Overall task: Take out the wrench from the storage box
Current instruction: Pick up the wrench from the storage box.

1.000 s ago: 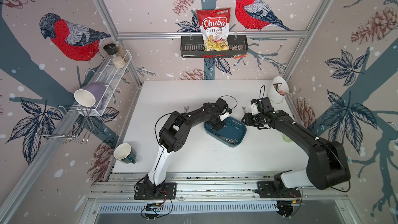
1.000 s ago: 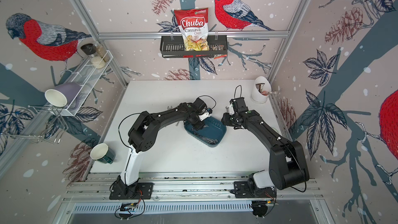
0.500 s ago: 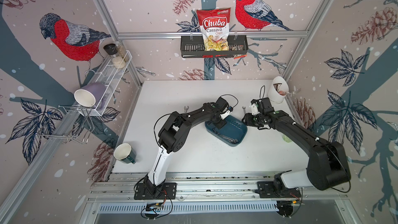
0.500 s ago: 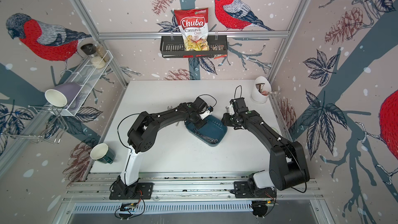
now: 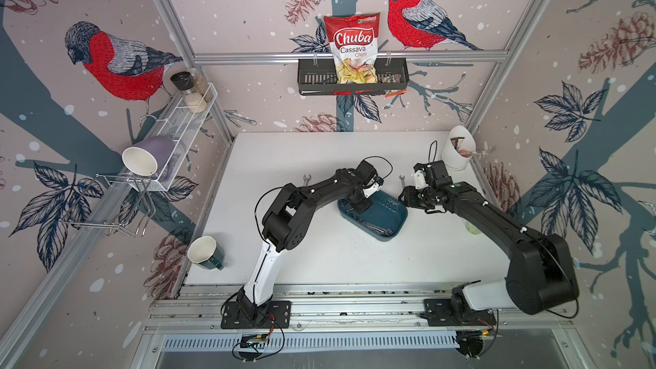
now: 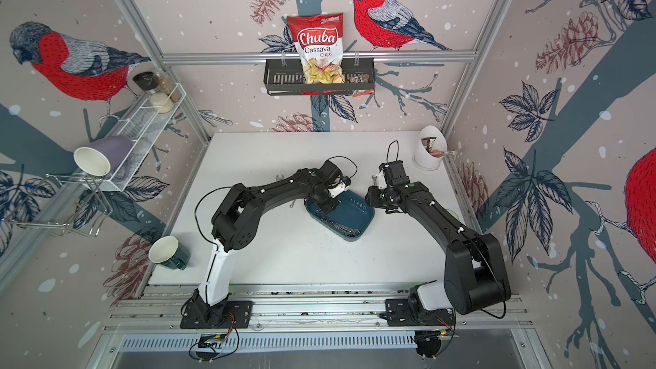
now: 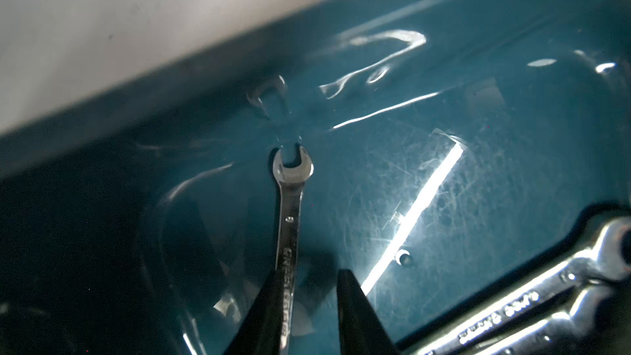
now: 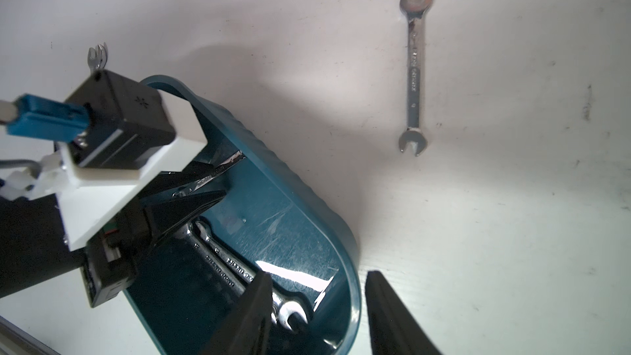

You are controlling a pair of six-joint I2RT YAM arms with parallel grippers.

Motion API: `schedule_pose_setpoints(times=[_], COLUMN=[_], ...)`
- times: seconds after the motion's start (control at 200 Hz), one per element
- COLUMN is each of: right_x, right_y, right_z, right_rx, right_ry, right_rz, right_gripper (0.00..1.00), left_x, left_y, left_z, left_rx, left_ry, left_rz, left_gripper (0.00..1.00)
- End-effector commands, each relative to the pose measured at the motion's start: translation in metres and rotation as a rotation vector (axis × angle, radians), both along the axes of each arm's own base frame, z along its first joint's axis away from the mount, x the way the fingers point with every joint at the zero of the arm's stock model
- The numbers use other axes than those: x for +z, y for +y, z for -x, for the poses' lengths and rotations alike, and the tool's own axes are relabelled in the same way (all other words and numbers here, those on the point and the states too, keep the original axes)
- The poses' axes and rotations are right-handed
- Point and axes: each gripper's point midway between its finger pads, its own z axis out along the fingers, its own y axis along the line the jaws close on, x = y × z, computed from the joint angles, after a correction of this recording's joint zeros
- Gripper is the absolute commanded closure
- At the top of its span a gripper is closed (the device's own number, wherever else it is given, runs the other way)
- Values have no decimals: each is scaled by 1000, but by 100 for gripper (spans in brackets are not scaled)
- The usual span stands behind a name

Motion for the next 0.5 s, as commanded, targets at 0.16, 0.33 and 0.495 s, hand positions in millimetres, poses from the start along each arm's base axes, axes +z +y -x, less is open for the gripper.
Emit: schedule_pose_setpoints(times=[0.16,0.33,0.495], right_x=[3,3,3], right_y=[0,0,1], right_z=[0,0,0], right_rx=[4,4,4], right_ry=[-16,-15,-15], right_rz=[-7,-7,-10], right_gripper=[50,50,50], left_x=[-15,-20,-19], left_y=[4,8,6], left_z=[4,6,6], left_rx=[6,5,3], left_ry=[3,9,12], left_rz=[-46,-66,-59], left_gripper=[66,70,81])
